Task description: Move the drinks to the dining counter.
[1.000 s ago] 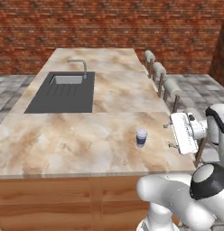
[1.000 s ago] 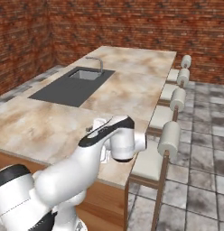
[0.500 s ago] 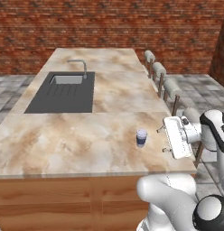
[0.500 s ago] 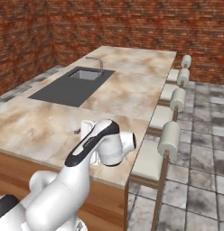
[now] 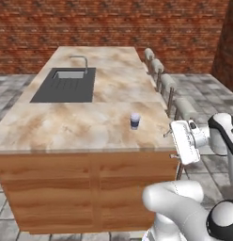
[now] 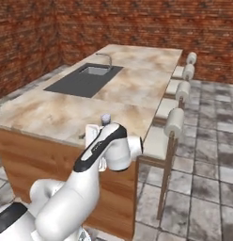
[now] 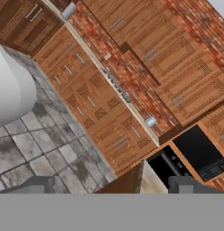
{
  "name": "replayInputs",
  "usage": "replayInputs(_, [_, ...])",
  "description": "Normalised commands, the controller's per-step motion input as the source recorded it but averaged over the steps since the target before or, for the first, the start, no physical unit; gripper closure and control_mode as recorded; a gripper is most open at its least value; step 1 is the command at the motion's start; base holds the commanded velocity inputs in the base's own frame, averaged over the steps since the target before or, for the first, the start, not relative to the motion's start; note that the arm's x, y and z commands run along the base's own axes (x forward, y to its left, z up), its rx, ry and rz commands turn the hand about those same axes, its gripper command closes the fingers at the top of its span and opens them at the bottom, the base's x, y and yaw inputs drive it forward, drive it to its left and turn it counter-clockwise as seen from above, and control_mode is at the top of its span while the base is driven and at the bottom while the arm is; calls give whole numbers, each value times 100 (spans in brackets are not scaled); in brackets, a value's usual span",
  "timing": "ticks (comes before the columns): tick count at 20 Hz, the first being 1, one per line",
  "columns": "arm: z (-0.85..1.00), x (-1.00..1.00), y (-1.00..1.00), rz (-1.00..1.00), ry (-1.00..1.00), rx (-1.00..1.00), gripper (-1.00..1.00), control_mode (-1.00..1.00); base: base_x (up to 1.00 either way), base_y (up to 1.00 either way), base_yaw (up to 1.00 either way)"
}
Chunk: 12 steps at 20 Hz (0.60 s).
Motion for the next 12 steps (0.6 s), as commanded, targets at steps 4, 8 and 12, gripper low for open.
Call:
replayInputs(4, [0,0,0,0,0,0,-100,100,-64,-54,-10])
replayInputs(8, [0,0,0,0,0,0,-100,100,0,-93,-41])
replayInputs(12, [0,0,0,0,0,0,-100,100,18,-87,-51])
